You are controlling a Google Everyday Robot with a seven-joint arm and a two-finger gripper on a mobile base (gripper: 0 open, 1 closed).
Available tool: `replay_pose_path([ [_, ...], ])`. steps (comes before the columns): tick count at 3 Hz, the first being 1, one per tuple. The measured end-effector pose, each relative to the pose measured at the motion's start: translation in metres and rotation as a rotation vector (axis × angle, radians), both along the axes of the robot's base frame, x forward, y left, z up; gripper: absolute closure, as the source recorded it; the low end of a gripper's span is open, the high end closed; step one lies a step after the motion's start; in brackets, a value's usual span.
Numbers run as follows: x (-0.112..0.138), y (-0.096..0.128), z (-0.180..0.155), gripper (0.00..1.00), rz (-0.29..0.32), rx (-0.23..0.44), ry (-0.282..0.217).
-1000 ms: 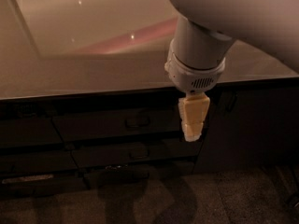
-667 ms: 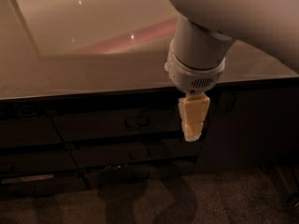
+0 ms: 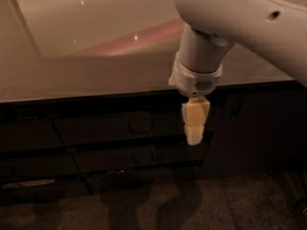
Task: Open top drawer
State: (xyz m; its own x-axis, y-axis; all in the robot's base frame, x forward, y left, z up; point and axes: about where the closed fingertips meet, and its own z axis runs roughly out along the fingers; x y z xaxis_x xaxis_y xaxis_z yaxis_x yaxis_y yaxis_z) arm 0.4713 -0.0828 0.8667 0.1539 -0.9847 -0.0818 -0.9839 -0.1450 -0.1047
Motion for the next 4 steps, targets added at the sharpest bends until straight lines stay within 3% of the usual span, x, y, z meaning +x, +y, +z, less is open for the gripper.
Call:
replay_pose_path([
  [1, 0.012, -0.005, -0.024, 0.00, -0.004, 0.029, 0.079],
  [2, 0.012, -0.005, -0.024, 0.00, -0.004, 0.029, 0.078],
  [3, 0.010, -0.004, -0.022, 0.00, 0.015, 0.029, 0.022],
  [4, 0.002, 0.001, -0.022, 0.00, 0.067, 0.039, -0.080],
])
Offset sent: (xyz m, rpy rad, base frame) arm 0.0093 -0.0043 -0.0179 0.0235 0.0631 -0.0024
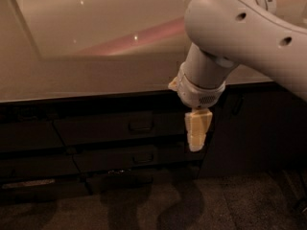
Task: Open top drawer
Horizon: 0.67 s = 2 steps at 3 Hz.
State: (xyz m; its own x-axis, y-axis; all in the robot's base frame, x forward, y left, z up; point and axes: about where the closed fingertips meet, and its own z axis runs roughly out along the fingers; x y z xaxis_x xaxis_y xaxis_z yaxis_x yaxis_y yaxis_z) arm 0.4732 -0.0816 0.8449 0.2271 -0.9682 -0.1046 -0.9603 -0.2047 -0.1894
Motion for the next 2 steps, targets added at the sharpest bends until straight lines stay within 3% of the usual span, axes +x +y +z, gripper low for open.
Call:
replay_pose_path([
  [1, -0.0016, 0.0056, 0.0012, 0.00, 0.031, 0.016, -0.077],
  [2, -0.0016, 0.0056, 0.0012, 0.00, 0.031, 0.016, -0.077],
])
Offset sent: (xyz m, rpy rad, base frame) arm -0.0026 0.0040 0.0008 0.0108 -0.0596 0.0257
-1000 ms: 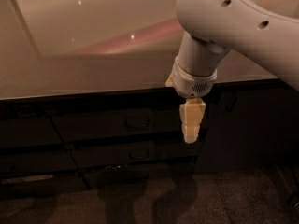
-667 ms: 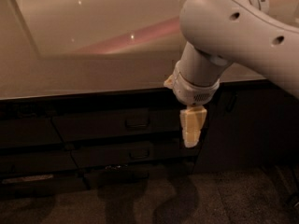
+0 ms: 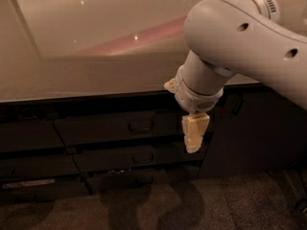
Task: Open top drawer
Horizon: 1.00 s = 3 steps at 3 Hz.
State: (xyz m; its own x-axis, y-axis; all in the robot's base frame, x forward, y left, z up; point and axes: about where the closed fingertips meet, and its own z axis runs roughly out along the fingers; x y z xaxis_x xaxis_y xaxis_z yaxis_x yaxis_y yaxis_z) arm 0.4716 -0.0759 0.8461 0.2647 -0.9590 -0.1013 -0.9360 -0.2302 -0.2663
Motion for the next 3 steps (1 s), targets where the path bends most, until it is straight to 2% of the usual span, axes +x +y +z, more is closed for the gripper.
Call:
replay_pose_path([
  [1, 0.0017, 0.0014, -0.0035, 0.00, 0.049, 0.085, 0.033],
  [2, 0.0074, -0.0023, -0.0102, 0.00, 0.127, 0.275, 0.104],
  [3, 0.0059, 0.0035, -0.0100, 0.00, 0.235, 0.412, 0.153],
])
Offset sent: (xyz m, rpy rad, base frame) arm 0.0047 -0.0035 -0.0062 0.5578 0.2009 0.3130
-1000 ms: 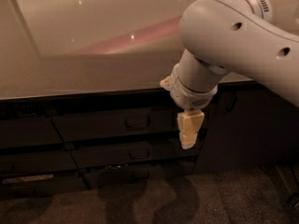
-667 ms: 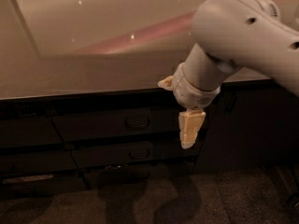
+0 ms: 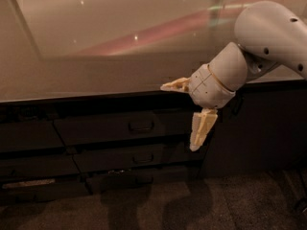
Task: Open top drawer
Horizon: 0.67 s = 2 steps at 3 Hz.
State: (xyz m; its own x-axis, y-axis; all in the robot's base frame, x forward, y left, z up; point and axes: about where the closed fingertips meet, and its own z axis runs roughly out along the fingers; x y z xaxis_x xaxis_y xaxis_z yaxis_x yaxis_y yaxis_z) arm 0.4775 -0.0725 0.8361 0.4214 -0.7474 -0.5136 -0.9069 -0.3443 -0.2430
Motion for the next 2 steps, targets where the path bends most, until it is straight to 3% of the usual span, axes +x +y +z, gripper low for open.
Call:
replay_pose_path([
  [1, 0.000, 0.000, 0.000, 0.00, 0.000, 0.000, 0.000],
  [2, 0.012, -0.007, -0.033, 0.00, -0.009, 0.012, 0.113],
])
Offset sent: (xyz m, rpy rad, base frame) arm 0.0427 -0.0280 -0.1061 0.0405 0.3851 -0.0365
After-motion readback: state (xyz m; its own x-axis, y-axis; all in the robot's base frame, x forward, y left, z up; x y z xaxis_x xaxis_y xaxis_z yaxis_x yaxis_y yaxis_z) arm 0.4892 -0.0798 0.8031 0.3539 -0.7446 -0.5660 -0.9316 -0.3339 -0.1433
